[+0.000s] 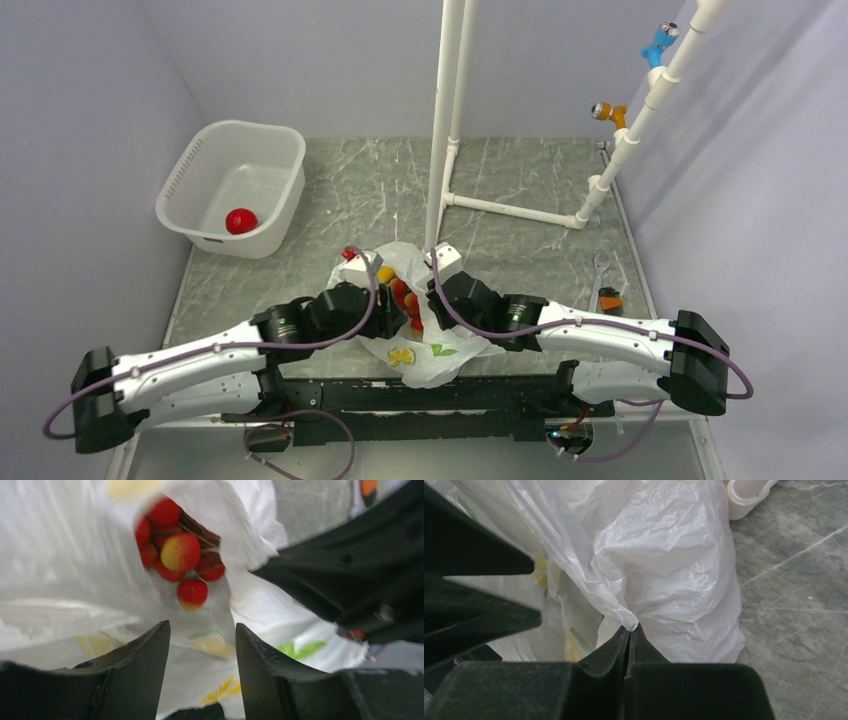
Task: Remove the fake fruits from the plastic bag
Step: Take out the fake fruit from the plastic bag.
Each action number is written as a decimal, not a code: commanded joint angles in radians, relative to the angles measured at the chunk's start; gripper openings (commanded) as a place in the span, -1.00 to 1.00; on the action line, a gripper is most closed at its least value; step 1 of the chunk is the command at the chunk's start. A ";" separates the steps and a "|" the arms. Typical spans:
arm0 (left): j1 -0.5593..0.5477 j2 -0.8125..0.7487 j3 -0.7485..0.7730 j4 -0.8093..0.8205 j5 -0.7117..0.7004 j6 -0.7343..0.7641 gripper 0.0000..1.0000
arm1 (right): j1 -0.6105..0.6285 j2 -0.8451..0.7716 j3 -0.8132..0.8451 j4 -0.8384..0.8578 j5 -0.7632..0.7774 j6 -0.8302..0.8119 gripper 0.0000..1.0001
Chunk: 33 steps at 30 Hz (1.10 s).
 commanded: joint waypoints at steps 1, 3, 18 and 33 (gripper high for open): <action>-0.014 0.110 0.055 0.098 -0.185 -0.035 0.10 | -0.003 -0.059 -0.024 -0.002 0.017 0.017 -1.00; -0.014 0.148 0.066 0.121 -0.177 -0.037 0.06 | -0.003 -0.072 -0.032 -0.004 0.018 0.019 -1.00; 0.076 0.384 0.151 0.165 -0.054 -0.067 0.17 | -0.004 -0.113 -0.065 0.006 0.011 0.019 -1.00; 0.113 0.582 0.211 0.217 -0.022 -0.024 0.22 | -0.004 -0.134 -0.092 0.006 0.023 0.020 -1.00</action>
